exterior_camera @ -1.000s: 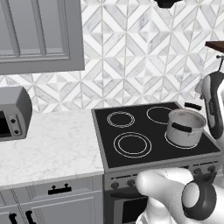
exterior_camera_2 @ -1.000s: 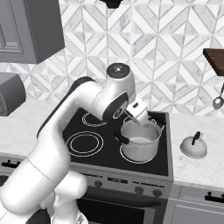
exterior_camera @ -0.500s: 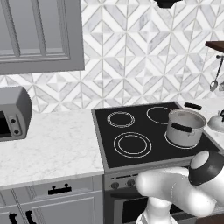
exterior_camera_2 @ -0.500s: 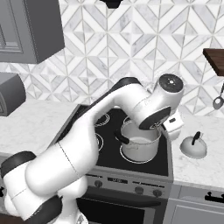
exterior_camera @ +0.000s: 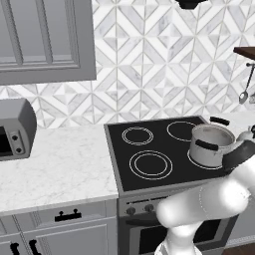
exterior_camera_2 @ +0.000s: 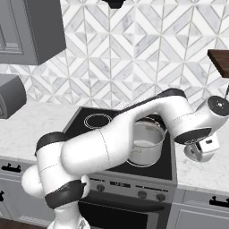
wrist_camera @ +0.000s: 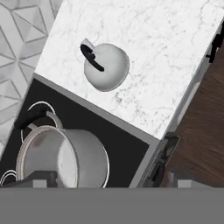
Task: Pick the kettle from the counter and place it on a stove burner. Then turn the burner on.
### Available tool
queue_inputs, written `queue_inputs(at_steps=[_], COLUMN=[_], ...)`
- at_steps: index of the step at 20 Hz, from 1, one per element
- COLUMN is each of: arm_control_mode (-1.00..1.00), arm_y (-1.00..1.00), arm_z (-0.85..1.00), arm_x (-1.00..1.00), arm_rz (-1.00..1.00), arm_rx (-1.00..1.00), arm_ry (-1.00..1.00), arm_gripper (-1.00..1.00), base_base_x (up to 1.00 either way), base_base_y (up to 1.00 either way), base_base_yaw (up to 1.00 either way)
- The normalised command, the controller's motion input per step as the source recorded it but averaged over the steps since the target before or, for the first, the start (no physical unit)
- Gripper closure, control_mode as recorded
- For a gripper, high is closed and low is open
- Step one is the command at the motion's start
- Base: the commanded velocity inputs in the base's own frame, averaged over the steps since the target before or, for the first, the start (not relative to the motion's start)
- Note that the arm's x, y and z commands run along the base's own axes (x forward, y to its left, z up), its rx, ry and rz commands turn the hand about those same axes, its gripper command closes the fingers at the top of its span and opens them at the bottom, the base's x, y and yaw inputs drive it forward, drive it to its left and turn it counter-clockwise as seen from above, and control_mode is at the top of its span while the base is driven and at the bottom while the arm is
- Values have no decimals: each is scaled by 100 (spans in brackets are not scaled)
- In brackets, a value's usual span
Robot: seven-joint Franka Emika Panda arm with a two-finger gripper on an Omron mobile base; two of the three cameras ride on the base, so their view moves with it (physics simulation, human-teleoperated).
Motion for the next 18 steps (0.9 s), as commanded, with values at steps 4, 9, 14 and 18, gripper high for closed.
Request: queue_inputs(at_steps=[4,9,14,18], arm_control_mode=[-100,-100,-100,-100], arm_y=[-62,0,6,22], arm_z=[-64,-3,-19,-42], arm_x=[0,1,18,16], arm_rz=[0,0,2,5], arm_rx=[-2,-3,-13,-24], arm_ry=[4,1,0,0], arm_gripper=[-100,-100,-100,-100], base_base_x=[0,0,0,0], base_base_y=[0,0,0,0], base_base_yaw=[0,0,0,0])
